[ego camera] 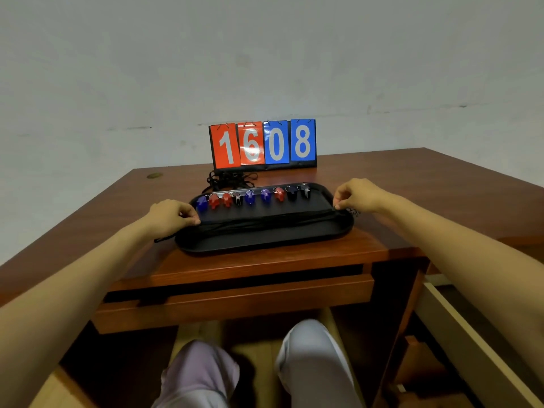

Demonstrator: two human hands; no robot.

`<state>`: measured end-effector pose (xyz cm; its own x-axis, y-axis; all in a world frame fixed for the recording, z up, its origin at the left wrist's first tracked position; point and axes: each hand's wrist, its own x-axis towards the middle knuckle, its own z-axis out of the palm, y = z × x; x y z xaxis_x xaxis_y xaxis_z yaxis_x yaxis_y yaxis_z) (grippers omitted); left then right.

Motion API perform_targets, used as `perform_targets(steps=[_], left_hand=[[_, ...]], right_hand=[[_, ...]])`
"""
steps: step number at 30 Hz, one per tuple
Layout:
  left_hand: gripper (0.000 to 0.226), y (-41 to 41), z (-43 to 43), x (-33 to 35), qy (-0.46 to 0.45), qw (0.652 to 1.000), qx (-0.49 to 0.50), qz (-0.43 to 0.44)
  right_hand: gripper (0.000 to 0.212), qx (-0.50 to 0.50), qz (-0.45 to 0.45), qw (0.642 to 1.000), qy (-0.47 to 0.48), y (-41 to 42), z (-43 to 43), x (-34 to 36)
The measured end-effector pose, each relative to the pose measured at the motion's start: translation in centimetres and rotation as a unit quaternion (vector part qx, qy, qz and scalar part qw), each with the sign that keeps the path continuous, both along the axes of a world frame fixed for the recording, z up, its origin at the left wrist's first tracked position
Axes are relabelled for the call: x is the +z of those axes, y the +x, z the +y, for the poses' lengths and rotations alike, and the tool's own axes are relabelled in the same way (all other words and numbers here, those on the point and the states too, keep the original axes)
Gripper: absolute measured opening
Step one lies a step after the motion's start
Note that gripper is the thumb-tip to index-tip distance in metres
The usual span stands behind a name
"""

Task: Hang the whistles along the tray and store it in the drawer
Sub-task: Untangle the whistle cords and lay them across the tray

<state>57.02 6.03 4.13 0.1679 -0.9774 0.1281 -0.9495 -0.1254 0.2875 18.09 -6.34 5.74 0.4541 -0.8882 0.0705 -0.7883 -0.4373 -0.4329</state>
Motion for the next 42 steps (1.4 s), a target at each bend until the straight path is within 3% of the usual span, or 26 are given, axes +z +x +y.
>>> perform_targets(steps=[6, 10, 17, 22, 27, 31, 35, 37, 39, 41, 42], left_hand=[[0.025, -0.7, 0.0, 0.3, 0.005, 0.991, 0.026, -0.131], [0.031, -3.0, 0.0, -0.2, -0.061, 0.976, -0.027, -0.205], [0.029, -6.7, -2.5, 0.9, -0.089, 0.978, -0.076, -0.174], [0.027, -5.1, -6.4, 3.1, -0.080, 0.981, -0.043, -0.173], [0.020, 0.4, -11.3, 3.9, -0.010, 0.988, 0.033, -0.149], [0.024, 4.2, -15.2, 3.3, 0.030, 0.997, 0.055, -0.039], [0.047, 4.9, -18.4, 2.9, 0.055, 0.993, 0.049, 0.092], [0.052, 4.9, -19.7, 2.3, 0.072, 0.988, 0.040, 0.129], [0.054, 4.9, -20.8, 1.6, 0.079, 0.991, 0.030, 0.102], [0.047, 4.9, -21.5, 0.9, 0.066, 0.995, 0.028, 0.072], [0.043, 4.9, -21.8, 0.7, 0.055, 0.996, 0.029, 0.069]], right_hand=[[0.011, -0.012, 0.034, 0.999, -0.017, 0.2, -0.2, 0.1], [0.013, 0.007, 0.068, 0.994, -0.084, 1.8, 0.2, 0.5], [0.024, 0.129, 0.017, 0.990, -0.063, 8.4, 0.9, 1.6], [0.021, 0.159, 0.011, 0.985, -0.064, 14.5, -2.0, 2.9], [0.021, 0.166, 0.045, 0.984, -0.048, 19.9, -7.3, 3.1], [0.035, 0.186, 0.054, 0.979, -0.067, 24.3, -11.0, 2.8], [0.050, 0.245, 0.071, 0.962, -0.096, 28.0, -13.6, 2.1], [0.043, 0.259, 0.107, 0.955, -0.093, 29.1, -14.7, 1.6], [0.022, 0.258, 0.144, 0.950, -0.098, 29.5, -15.5, 1.0], [0.001, 0.239, 0.138, 0.956, -0.104, 29.0, -16.4, 0.5], [0.005, 0.226, 0.111, 0.962, -0.106, 28.6, -16.8, 0.4]])
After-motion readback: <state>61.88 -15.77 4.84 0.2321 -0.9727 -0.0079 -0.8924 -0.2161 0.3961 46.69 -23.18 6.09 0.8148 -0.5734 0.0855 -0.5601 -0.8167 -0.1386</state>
